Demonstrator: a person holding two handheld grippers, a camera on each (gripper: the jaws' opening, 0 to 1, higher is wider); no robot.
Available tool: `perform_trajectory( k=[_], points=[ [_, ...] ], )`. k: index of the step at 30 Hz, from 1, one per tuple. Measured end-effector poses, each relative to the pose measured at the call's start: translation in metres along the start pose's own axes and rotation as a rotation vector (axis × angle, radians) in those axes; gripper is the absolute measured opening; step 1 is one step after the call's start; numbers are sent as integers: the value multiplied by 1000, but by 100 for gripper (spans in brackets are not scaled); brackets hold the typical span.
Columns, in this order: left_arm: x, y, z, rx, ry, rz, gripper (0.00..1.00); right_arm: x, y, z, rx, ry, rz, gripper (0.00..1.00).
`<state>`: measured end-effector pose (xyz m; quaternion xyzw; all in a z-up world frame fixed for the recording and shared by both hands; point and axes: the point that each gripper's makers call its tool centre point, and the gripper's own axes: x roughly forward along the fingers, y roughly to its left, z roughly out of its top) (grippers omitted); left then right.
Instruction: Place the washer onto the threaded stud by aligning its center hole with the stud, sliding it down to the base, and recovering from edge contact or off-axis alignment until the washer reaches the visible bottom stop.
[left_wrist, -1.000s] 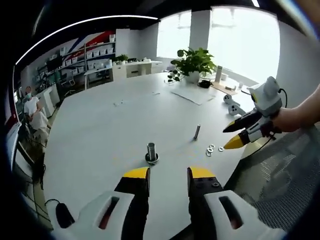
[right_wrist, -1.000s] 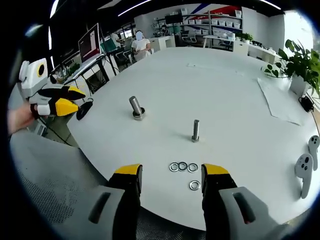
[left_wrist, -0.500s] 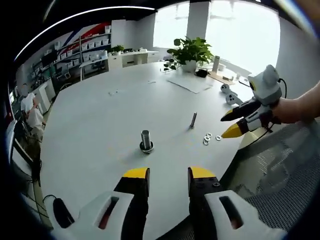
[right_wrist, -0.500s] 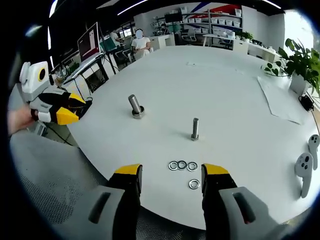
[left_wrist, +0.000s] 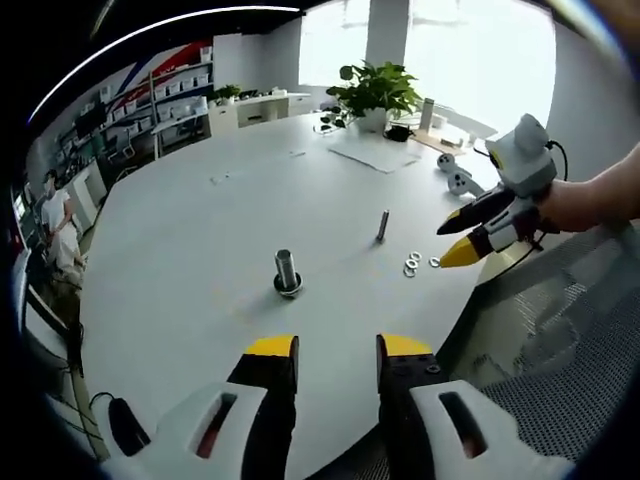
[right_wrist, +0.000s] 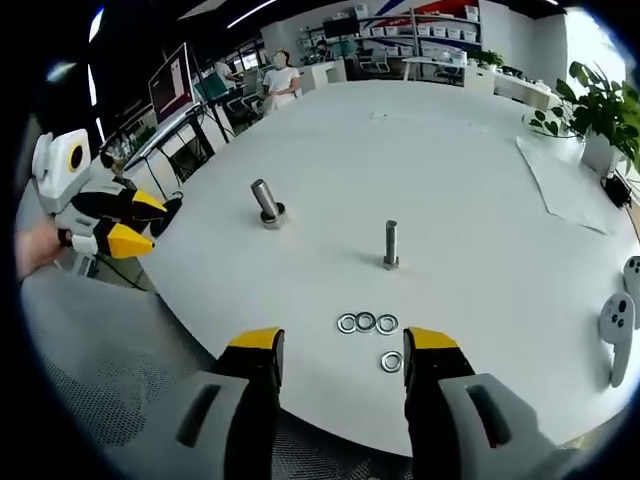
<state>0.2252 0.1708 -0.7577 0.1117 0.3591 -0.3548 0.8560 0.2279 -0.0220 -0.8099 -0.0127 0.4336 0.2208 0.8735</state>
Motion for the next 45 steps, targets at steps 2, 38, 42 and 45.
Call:
perform_trajectory(
  k=[2, 38, 42, 45],
  points=[
    [1, 0, -1, 6, 3, 1, 30, 0, 1, 0, 3, 3, 1, 51],
    [2, -7, -1, 35, 14, -20, 31, 3, -4, -12, -1, 43, -16, 52],
    [2, -7, -1, 35, 13, -17, 31, 6, -6, -10, 14, 44, -16, 52],
    [0, -6, -3, 30, 17, -14, 31, 8, -9, -8, -5, 48, -26, 52]
  ],
)
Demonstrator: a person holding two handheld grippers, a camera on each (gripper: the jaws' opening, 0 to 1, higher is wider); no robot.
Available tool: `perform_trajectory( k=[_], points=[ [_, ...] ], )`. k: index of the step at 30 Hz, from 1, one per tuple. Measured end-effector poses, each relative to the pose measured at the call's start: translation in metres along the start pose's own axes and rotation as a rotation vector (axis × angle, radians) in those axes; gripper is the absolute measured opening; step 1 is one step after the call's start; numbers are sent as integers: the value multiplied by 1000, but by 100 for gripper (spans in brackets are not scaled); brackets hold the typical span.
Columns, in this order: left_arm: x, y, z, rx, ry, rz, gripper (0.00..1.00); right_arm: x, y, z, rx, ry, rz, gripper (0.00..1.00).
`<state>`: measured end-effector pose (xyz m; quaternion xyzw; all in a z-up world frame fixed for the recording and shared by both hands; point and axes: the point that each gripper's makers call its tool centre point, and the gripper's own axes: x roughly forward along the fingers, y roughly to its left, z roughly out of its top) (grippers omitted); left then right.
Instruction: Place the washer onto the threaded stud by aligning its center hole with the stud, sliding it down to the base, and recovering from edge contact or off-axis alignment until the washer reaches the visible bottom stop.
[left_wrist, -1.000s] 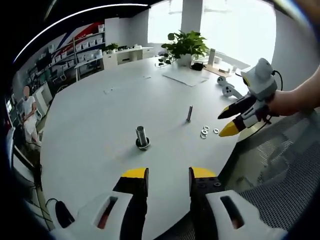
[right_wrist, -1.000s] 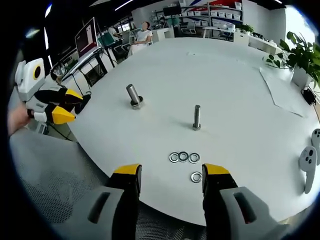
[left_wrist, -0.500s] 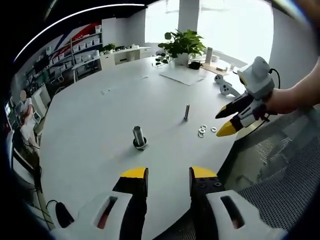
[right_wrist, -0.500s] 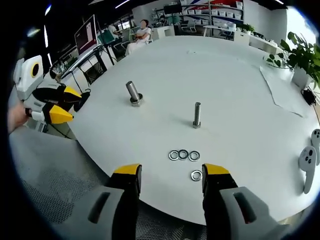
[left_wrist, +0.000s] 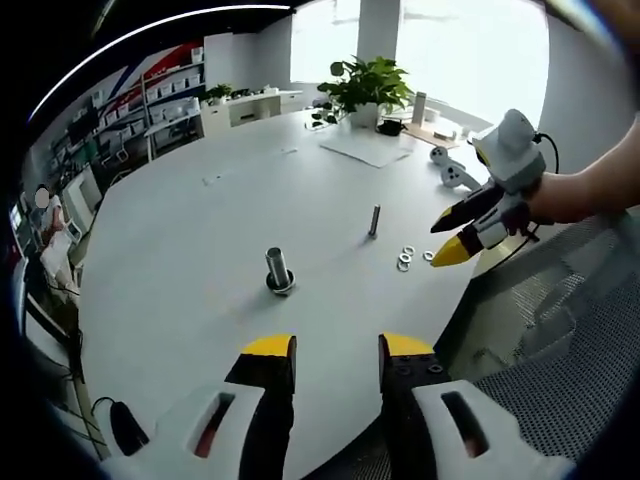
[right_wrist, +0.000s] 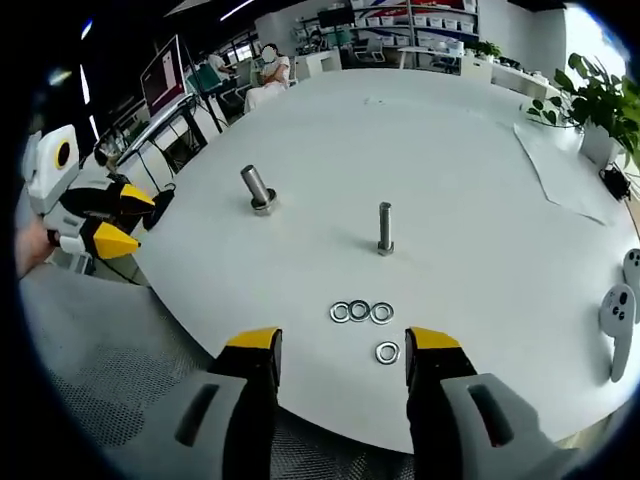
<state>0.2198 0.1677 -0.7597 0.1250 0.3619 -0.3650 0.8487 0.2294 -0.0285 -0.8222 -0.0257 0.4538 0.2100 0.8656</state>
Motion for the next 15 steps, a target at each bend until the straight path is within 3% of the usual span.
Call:
perform_trajectory(
  k=[4, 9, 15],
  points=[
    [0, 1, 1, -4, -6, 5, 31, 1, -2, 5, 1, -7, 5, 50],
    [1, 1, -1, -6, 3, 1, 32, 8, -10, -6, 17, 46, 21, 40],
    [2, -2, -4, -2, 19, -6, 33, 12, -24, -21, -82, 127, -16, 39]
  ],
)
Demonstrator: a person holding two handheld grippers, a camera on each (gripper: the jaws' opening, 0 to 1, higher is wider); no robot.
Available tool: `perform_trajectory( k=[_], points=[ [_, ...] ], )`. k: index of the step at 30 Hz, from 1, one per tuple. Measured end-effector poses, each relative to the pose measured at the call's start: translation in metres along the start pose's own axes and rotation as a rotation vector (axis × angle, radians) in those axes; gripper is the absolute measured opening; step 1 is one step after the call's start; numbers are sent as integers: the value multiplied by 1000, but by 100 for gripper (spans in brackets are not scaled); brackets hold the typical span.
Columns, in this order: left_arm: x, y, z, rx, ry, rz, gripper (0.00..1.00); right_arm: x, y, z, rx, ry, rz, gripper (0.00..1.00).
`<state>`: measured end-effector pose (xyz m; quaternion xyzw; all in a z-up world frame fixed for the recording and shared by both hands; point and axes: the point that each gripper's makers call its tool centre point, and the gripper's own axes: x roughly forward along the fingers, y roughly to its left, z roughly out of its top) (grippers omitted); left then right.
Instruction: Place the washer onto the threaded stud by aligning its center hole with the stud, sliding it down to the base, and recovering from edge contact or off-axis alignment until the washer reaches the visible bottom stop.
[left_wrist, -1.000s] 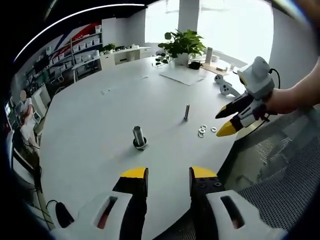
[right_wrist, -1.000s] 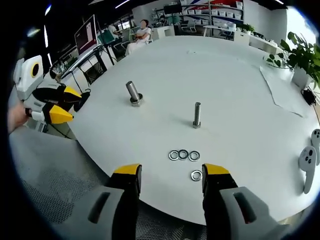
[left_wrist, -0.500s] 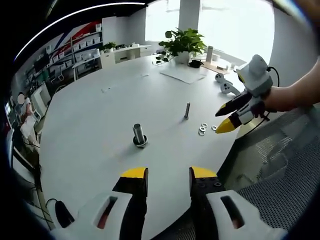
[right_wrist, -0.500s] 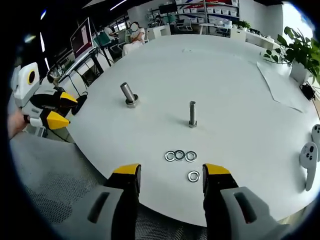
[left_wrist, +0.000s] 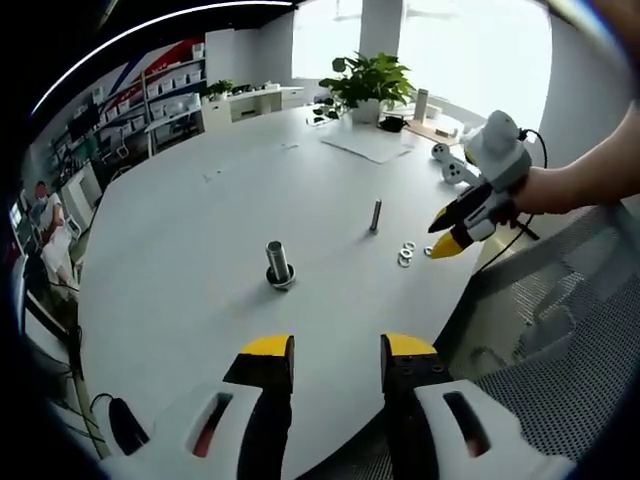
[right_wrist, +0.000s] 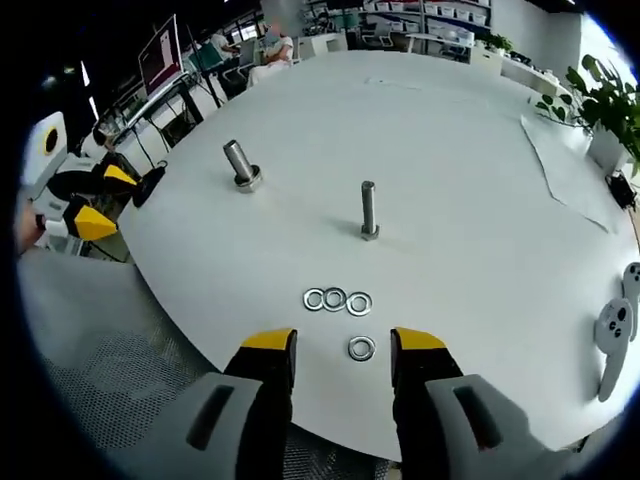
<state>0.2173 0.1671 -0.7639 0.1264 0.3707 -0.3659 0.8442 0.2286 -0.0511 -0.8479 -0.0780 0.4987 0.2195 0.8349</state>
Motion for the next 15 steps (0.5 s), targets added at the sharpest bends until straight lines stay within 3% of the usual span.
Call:
perform_trajectory(
  k=[4, 15],
  points=[
    [1, 0, -1, 9, 8, -4, 33, 5, -7, -9, -55, 53, 2, 34],
    [2, 0, -4, 2, 15, -7, 33, 14, -6, -10, -150, 130, 18, 26]
  ],
)
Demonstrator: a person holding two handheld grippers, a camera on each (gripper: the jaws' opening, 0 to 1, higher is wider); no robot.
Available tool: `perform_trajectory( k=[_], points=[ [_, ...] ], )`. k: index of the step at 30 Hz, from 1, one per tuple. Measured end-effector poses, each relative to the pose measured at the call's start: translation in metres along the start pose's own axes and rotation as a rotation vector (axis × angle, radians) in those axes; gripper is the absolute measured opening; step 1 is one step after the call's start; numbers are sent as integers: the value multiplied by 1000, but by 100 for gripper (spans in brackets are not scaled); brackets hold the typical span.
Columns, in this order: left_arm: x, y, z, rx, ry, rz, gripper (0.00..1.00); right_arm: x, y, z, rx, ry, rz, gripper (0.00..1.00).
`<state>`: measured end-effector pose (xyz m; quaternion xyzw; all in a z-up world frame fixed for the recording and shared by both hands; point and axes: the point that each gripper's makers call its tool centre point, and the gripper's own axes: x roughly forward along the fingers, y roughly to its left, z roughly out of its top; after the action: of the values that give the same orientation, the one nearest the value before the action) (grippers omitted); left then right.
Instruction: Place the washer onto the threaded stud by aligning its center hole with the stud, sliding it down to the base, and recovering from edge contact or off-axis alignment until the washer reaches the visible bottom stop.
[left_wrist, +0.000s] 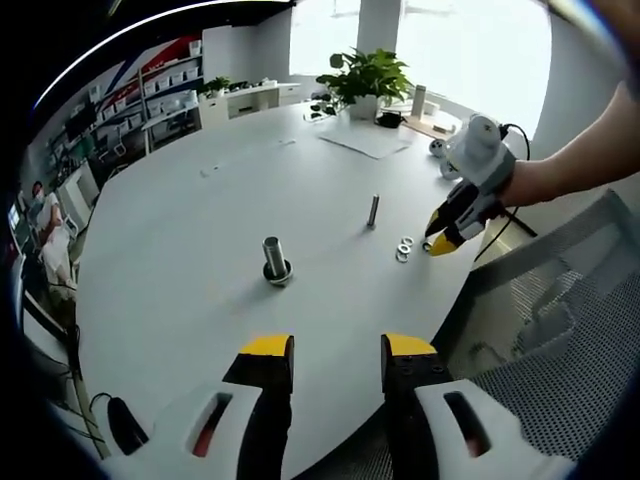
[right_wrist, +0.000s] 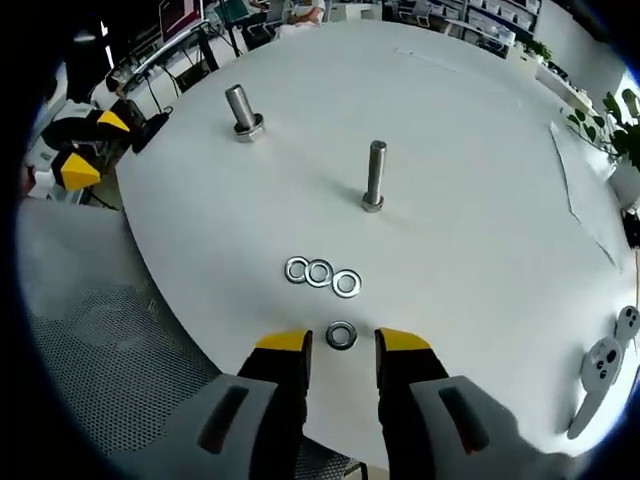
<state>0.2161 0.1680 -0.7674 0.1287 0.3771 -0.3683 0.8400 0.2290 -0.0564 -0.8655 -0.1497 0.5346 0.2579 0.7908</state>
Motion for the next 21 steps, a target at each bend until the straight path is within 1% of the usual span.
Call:
perform_trajectory(
  k=[1, 3, 4, 6, 8, 10, 12, 13, 15, 17, 21],
  points=[
    [0, 0, 0, 0, 0, 0, 33, 1, 0, 0, 1, 6, -1, 26],
    [0, 0, 0, 0, 0, 2, 33, 1, -1, -1, -25, 24, -6, 24],
    [-1, 0, 0, 0, 1, 2, 33, 0, -2, -3, -51, 48, -11, 22],
    [-1, 1, 0, -1, 1, 2, 33, 0, 0, -3, -82, 63, -7, 22],
    [-1, 1, 1, 0, -2, 2, 33, 1, -1, -6, -165, 94, -3, 22],
    [-1, 1, 1, 1, -1, 2, 33, 1, 7, -5, -231, 98, 19, 18],
    [-1, 0, 1, 6, -1, 2, 33, 1, 9, -5, -298, 113, 26, 16],
    [-1, 0, 1, 8, -2, 2, 33, 1, 9, -4, -306, 119, 30, 16],
    [-1, 0, 1, 8, -3, 0, 33, 2, 7, -3, -251, 147, 39, 16],
    [-1, 0, 1, 9, 0, -1, 33, 2, 6, -3, -269, 175, 53, 16],
    [-2, -1, 3, 12, -7, -1, 33, 3, 6, -4, -312, 214, 56, 15]
  ],
)
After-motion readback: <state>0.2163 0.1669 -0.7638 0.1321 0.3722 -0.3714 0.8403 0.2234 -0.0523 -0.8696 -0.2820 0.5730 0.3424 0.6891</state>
